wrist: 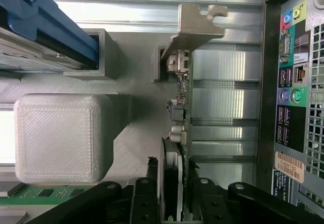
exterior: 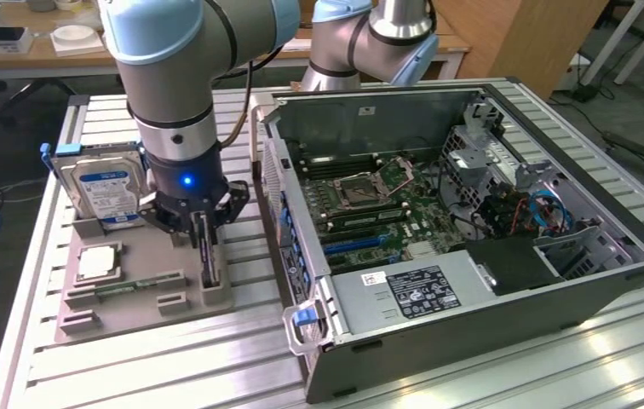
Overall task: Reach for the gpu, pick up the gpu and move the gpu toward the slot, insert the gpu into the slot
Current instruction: 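Pick up the gpu and move the gpu toward the slot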
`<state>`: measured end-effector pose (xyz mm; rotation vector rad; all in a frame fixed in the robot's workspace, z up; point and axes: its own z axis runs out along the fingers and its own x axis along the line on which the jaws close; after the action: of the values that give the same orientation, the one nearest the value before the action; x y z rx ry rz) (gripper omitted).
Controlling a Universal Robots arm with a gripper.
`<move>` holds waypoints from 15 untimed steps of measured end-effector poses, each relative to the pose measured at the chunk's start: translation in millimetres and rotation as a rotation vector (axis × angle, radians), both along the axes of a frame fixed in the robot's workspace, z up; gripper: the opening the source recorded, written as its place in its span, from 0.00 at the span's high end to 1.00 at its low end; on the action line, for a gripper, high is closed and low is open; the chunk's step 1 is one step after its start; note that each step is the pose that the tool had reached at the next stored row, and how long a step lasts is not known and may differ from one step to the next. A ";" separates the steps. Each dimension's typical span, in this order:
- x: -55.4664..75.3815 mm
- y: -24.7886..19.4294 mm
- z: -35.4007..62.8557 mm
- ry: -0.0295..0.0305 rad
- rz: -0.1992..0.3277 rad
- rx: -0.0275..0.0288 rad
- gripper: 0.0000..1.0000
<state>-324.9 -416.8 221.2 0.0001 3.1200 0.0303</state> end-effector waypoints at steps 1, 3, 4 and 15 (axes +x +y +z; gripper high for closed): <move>0.0 0.0 0.0 0.0000 0.000 -0.0001 0.68; 0.0 0.0 0.0 0.0000 0.000 0.0000 0.68; 0.0 0.0 0.0 0.0000 0.000 0.0000 0.68; 0.5 0.0 -0.2 0.0001 0.000 0.0000 0.70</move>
<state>-324.4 -416.8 221.0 0.0002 3.1201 0.0303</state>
